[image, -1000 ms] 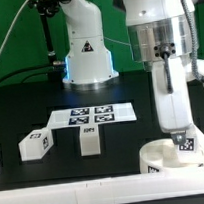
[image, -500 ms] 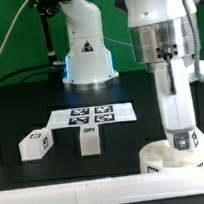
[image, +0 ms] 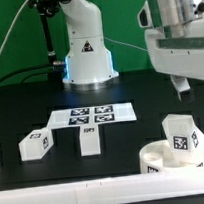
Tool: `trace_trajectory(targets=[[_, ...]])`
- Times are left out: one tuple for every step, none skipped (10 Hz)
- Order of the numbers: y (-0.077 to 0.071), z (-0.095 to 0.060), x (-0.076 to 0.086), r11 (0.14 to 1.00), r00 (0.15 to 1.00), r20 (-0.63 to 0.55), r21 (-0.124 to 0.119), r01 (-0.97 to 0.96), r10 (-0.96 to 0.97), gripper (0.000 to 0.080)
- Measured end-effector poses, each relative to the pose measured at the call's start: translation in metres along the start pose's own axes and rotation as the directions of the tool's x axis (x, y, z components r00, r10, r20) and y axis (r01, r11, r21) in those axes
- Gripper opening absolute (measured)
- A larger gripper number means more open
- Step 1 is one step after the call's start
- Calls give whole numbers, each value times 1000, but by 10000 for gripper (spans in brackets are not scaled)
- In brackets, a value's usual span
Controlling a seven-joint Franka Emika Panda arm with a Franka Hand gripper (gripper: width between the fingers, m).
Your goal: Assemble stool
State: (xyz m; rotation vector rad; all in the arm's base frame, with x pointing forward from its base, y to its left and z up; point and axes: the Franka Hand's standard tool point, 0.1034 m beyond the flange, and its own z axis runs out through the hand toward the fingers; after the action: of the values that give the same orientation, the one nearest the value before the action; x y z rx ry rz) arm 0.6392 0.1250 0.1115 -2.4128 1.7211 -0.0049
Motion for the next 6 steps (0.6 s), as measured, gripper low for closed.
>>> trace_trajectory(targets=[[1,1,0,998,998,0,-2,66,-66,649],[1,2,0,990,990,1,-3,144,-144,649],[1,2,2,968,968,0,-2,249,-249,649],[1,0,10,902,902,-1,3,432,-432,649],[0,-1,11,831,831,-2,-6,556,-556,649],[1,-1,3,752,753,9,-28,658,-658,649]])
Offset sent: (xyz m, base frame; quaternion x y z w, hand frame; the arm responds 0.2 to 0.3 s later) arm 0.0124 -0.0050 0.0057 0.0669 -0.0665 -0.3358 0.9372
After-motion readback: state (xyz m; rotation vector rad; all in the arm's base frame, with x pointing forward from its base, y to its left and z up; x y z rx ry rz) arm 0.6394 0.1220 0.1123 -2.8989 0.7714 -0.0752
